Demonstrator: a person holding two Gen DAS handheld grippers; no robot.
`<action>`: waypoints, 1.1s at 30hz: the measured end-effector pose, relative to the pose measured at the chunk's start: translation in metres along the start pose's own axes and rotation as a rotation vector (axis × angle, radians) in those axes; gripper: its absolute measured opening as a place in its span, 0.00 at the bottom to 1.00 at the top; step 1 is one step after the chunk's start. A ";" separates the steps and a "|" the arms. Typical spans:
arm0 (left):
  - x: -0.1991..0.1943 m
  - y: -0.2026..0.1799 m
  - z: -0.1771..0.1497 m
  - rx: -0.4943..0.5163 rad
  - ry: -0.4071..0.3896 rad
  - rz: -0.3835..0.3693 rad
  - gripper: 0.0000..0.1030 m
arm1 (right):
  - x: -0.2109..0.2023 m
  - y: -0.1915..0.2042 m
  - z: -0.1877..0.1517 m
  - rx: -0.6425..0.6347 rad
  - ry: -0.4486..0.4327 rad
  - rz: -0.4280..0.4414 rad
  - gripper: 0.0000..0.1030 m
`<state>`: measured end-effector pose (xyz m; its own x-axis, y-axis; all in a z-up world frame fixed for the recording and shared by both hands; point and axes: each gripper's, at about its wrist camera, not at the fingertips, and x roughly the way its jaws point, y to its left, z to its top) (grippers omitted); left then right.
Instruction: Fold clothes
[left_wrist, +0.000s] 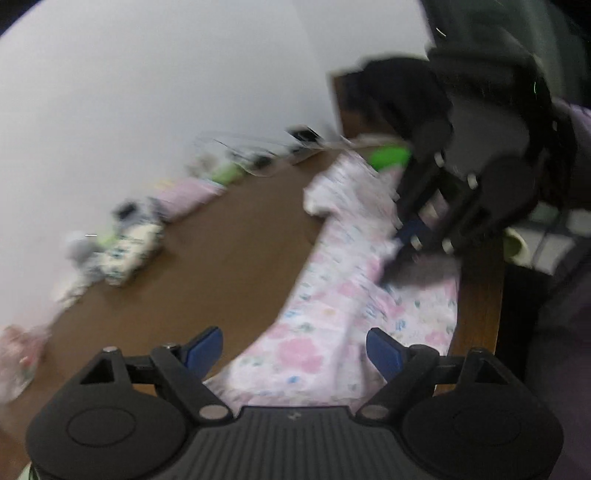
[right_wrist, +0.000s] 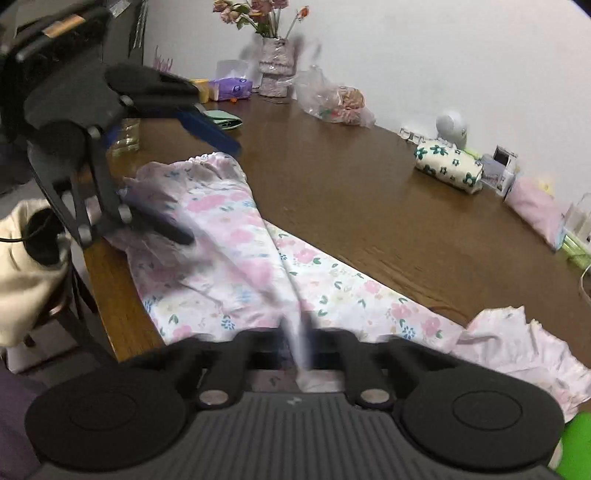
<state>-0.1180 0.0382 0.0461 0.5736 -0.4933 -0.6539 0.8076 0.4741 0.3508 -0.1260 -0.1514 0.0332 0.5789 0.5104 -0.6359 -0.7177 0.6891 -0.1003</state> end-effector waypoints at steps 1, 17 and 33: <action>0.009 0.000 -0.004 0.010 0.038 -0.010 0.75 | -0.003 0.001 0.001 0.001 -0.023 -0.008 0.02; -0.008 -0.085 -0.040 0.356 0.217 0.431 0.19 | -0.002 0.005 -0.022 0.031 -0.004 -0.088 0.02; -0.043 -0.033 -0.080 -0.241 0.176 0.363 0.40 | -0.019 0.016 -0.039 0.036 0.067 -0.063 0.02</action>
<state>-0.1800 0.1018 0.0092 0.7644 -0.1434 -0.6286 0.4926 0.7590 0.4257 -0.1638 -0.1699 0.0144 0.5948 0.4306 -0.6788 -0.6652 0.7378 -0.1149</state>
